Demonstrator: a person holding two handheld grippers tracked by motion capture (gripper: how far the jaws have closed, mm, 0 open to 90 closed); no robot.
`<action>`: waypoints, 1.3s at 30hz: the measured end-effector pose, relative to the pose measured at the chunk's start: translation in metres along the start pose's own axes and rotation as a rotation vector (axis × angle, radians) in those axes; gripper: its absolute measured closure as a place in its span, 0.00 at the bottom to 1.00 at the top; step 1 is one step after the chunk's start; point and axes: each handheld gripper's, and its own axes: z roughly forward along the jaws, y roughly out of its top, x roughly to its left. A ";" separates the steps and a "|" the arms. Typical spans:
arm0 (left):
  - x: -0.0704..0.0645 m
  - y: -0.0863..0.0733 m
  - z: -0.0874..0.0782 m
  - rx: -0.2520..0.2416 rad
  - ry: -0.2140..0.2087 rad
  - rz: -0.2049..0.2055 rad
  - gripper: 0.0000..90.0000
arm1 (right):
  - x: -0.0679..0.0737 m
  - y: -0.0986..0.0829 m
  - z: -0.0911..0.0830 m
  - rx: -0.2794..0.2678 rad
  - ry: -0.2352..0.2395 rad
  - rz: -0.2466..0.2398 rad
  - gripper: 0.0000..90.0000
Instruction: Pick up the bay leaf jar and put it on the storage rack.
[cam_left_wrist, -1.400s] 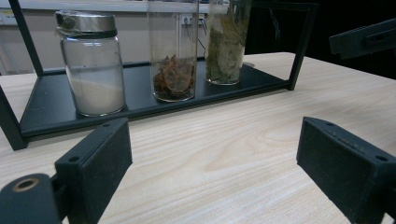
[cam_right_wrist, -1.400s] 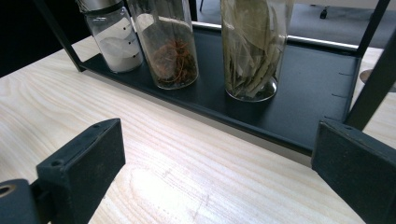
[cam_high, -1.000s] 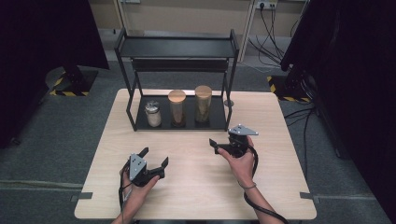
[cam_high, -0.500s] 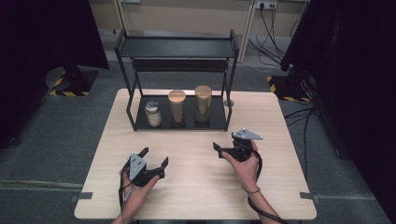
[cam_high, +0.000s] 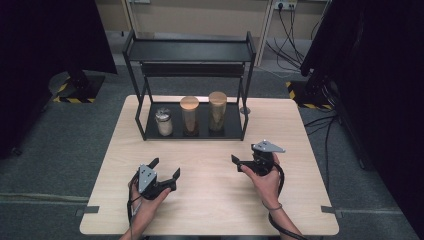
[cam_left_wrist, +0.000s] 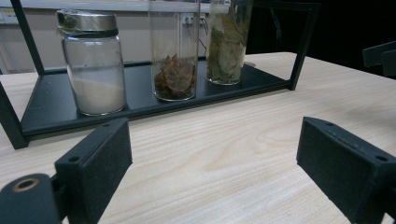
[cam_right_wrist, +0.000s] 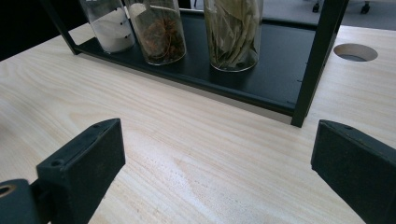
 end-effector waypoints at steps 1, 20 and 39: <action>0.000 0.000 0.000 0.000 0.000 0.000 0.11 | 0.000 0.000 -0.001 -0.001 0.000 0.002 0.03; 0.000 0.000 0.000 -0.001 0.000 0.001 0.11 | -0.002 -0.013 -0.011 -0.002 0.000 0.001 0.03; 0.000 0.000 0.000 -0.003 0.001 0.002 0.11 | -0.007 -0.025 -0.025 -0.029 -0.017 0.008 0.03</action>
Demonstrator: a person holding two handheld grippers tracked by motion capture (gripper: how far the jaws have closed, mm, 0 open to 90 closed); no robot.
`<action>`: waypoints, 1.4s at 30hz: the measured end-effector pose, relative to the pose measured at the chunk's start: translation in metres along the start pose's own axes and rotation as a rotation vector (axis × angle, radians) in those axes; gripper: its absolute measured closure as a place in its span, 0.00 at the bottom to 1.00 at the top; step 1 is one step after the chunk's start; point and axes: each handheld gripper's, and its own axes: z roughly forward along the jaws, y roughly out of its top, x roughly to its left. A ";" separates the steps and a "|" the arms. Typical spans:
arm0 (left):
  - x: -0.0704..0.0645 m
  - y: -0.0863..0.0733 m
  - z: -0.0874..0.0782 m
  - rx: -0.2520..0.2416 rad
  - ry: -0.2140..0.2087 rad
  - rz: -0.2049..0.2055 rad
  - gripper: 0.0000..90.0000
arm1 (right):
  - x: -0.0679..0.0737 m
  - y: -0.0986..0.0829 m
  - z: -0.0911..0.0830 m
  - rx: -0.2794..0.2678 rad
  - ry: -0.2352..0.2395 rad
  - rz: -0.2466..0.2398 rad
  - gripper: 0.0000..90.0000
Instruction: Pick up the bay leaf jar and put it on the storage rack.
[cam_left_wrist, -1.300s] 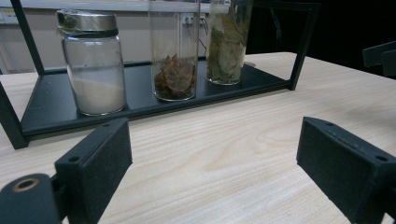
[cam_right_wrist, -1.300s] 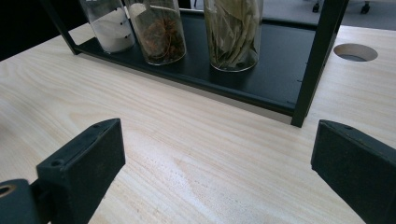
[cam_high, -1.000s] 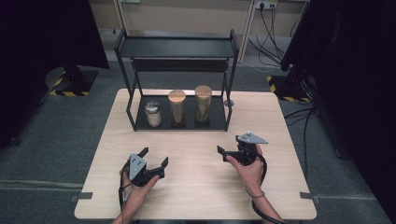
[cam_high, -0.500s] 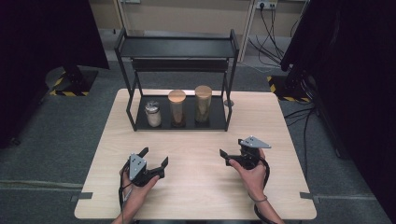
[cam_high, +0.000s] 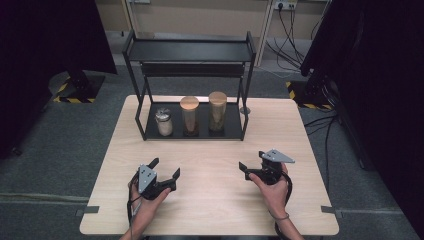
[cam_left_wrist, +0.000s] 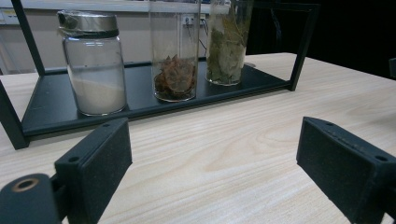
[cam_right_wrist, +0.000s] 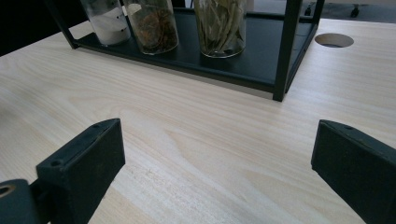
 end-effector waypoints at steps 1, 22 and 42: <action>0.000 0.000 0.000 0.000 0.000 0.001 0.11 | 0.000 -0.001 -0.001 -0.001 -0.001 0.001 0.03; 0.000 0.000 0.000 0.000 0.002 0.000 0.11 | -0.010 -0.013 -0.016 -0.025 -0.036 0.022 0.03; 0.000 0.000 0.000 0.002 0.003 -0.005 0.11 | -0.021 -0.021 -0.021 -0.033 -0.080 0.041 0.03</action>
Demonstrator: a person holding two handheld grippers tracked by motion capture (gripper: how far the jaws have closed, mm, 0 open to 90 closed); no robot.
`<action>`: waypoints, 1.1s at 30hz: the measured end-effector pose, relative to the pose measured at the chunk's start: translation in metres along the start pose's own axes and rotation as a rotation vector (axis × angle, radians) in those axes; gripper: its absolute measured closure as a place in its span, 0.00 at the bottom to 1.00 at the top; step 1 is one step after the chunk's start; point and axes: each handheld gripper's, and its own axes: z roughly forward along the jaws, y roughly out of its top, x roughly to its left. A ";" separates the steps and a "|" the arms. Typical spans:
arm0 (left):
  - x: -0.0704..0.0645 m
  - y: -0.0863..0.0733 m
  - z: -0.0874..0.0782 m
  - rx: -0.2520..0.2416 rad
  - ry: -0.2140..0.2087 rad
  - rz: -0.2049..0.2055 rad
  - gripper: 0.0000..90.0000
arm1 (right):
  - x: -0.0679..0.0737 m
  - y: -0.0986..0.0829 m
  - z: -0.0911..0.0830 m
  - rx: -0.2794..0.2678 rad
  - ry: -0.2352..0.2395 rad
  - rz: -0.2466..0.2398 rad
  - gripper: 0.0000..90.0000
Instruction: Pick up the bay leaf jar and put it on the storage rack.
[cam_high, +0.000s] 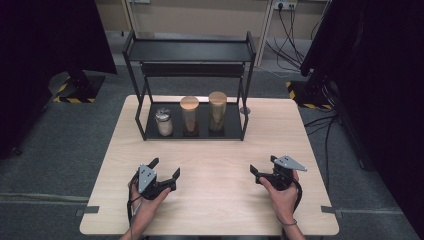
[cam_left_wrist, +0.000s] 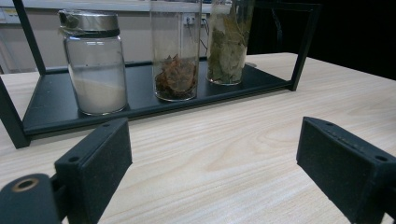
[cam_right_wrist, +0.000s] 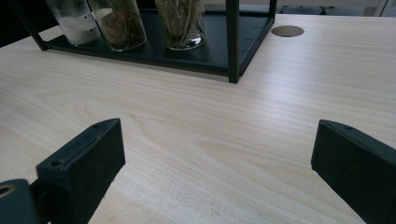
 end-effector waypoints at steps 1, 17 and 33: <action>0.000 0.000 0.000 0.000 0.000 0.000 0.11 | 0.000 -0.001 0.000 -0.001 -0.002 0.000 0.03; 0.000 0.000 0.000 0.000 -0.001 -0.004 0.11 | -0.003 -0.005 -0.001 -0.003 -0.019 0.006 0.03; 0.000 0.000 0.000 0.000 -0.001 -0.004 0.11 | -0.006 -0.011 0.001 0.006 -0.034 0.012 0.03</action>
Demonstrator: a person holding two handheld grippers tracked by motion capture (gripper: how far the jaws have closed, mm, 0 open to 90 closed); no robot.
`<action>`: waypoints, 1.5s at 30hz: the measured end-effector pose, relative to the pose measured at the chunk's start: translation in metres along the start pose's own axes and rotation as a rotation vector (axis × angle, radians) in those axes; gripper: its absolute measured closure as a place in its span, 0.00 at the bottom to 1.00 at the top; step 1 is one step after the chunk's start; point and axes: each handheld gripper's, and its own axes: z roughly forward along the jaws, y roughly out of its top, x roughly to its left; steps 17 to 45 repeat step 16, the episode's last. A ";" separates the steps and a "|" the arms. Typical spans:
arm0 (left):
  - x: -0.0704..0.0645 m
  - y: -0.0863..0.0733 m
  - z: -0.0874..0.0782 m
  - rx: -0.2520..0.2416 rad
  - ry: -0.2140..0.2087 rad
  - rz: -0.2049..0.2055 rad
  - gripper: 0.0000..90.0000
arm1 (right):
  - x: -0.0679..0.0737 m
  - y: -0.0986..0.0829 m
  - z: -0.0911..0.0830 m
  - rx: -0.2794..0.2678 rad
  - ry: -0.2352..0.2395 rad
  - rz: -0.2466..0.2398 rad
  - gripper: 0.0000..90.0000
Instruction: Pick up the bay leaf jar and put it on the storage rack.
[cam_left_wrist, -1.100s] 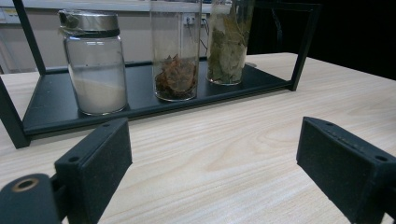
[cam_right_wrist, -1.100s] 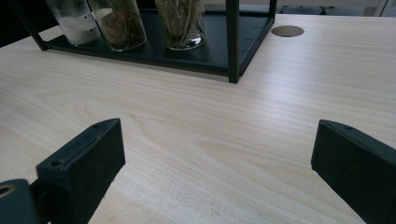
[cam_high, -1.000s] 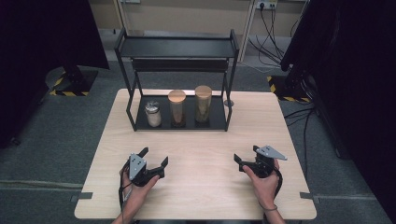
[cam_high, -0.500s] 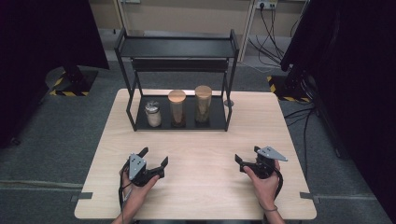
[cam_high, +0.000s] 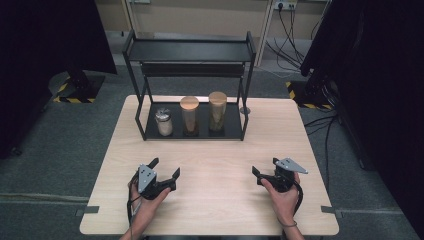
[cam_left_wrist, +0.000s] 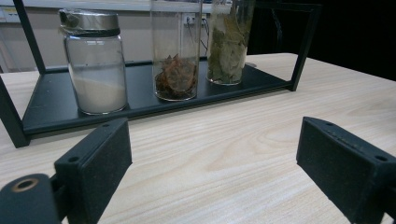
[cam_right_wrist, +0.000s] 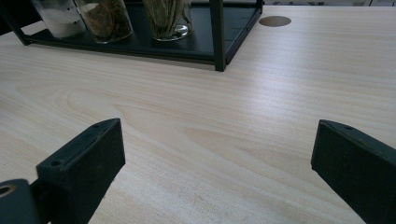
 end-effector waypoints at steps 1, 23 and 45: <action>0.000 0.000 0.000 0.000 0.000 0.001 0.11 | 0.000 0.000 0.000 0.001 0.000 0.001 0.03; 0.001 0.000 0.000 0.004 -0.001 -0.011 0.12 | -0.001 0.002 0.001 0.004 0.006 -0.001 0.03; 0.001 0.000 0.000 0.004 -0.001 -0.011 0.12 | -0.001 0.002 0.001 0.004 0.006 -0.001 0.03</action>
